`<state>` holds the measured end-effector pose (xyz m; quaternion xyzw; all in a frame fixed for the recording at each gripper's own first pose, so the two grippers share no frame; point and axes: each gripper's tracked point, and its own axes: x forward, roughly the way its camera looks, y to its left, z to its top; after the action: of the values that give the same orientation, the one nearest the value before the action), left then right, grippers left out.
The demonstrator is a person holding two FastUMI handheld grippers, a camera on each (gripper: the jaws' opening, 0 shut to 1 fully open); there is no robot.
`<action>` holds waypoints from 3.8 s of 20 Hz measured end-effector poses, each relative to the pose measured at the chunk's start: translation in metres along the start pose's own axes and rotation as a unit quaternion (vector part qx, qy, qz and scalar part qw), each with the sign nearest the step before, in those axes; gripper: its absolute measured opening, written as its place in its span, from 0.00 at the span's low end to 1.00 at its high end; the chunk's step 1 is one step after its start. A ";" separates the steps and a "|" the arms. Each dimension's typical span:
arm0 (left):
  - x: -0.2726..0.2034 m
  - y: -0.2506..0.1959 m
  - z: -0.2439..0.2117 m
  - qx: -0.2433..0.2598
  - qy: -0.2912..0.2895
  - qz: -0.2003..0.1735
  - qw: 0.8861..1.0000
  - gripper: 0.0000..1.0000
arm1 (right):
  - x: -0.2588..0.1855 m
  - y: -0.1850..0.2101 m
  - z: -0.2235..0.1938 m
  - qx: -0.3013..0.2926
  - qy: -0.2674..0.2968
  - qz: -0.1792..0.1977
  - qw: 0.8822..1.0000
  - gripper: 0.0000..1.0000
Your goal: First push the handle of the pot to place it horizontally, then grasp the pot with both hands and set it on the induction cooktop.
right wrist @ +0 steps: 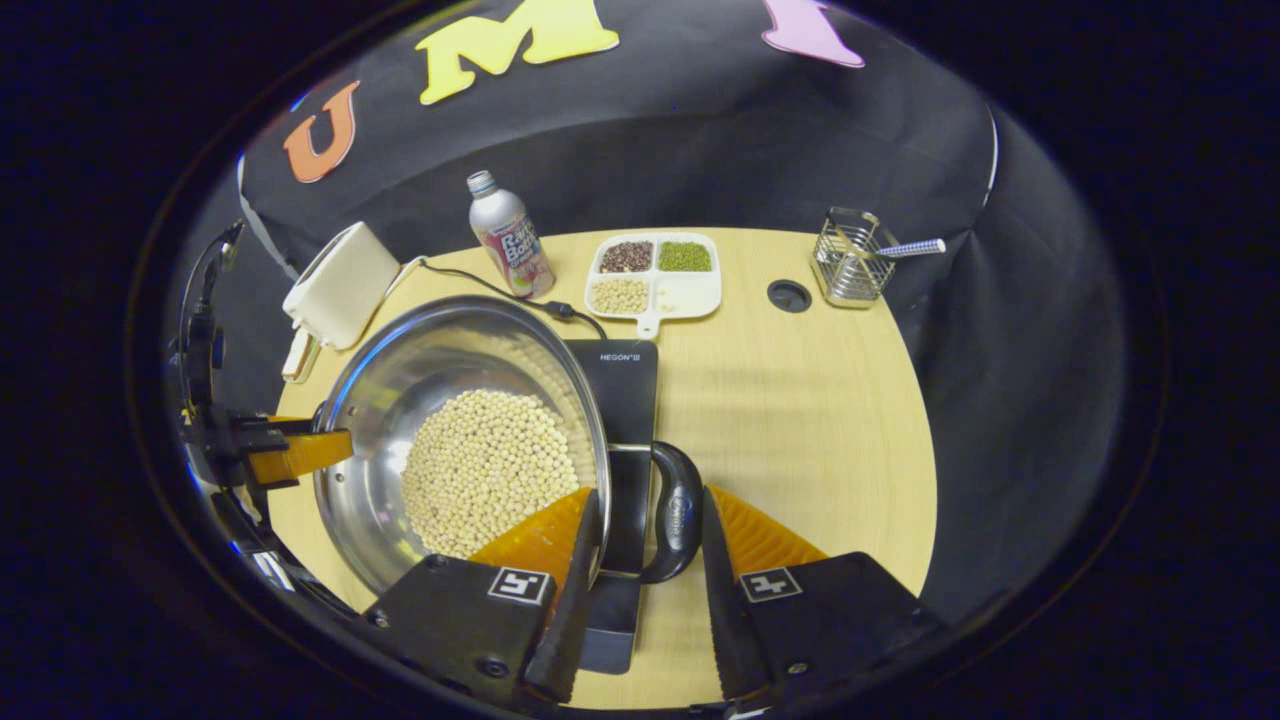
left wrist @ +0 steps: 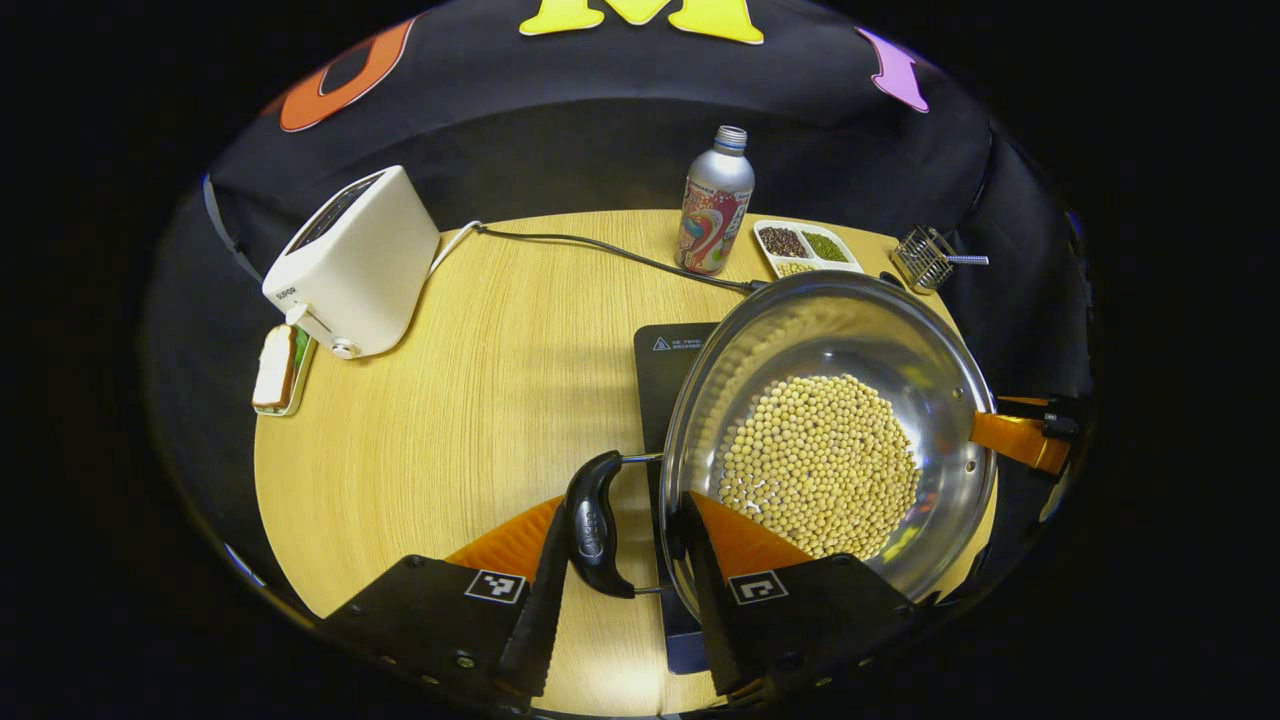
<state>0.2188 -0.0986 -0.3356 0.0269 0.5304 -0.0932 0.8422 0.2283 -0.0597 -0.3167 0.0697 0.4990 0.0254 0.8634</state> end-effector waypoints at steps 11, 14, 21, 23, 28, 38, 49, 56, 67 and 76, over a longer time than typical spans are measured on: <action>-0.001 -0.001 0.001 -0.006 -0.012 0.001 1.000 0.59 | 0.008 -0.004 0.004 -0.019 -0.023 0.016 0.999 0.54; 0.000 -0.001 0.003 -0.006 -0.017 0.003 1.000 0.59 | 0.008 -0.004 0.003 -0.009 -0.029 0.014 0.999 0.55; 0.000 0.000 0.005 -0.001 -0.020 -0.003 1.000 0.60 | 0.006 -0.004 0.001 0.003 -0.034 0.012 0.999 0.56; 0.000 0.000 0.006 -0.001 -0.022 -0.002 1.000 0.60 | 0.006 -0.004 0.001 0.009 -0.035 0.010 0.999 0.56; -0.005 -0.002 0.011 -0.005 -0.041 -0.003 0.999 0.58 | 0.005 -0.006 0.004 0.001 -0.046 0.014 0.999 0.63; -0.103 0.003 0.037 -0.012 -0.240 0.043 0.970 0.98 | -0.076 0.019 0.027 -0.037 -0.189 0.006 0.981 0.80; -0.204 0.037 0.023 -0.003 -0.337 0.051 0.940 0.98 | -0.177 0.086 0.024 -0.097 -0.280 -0.021 0.955 0.80; -0.312 0.045 0.025 0.006 -0.430 0.037 0.902 0.98 | -0.302 0.137 0.027 -0.099 -0.395 -0.016 0.913 0.87; -0.433 0.075 0.003 -0.022 -0.520 0.036 0.853 1.00 | -0.447 0.144 0.010 -0.026 -0.522 0.010 0.852 1.00; -0.452 0.109 -0.044 -0.047 -0.516 0.084 0.851 0.97 | -0.454 0.102 -0.018 -0.007 -0.530 -0.018 0.848 1.00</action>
<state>0.0100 0.0724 0.0450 -0.0205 0.0186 0.0024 0.9996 -0.0120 -0.0090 0.0786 0.0576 -0.0339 -0.0276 0.9974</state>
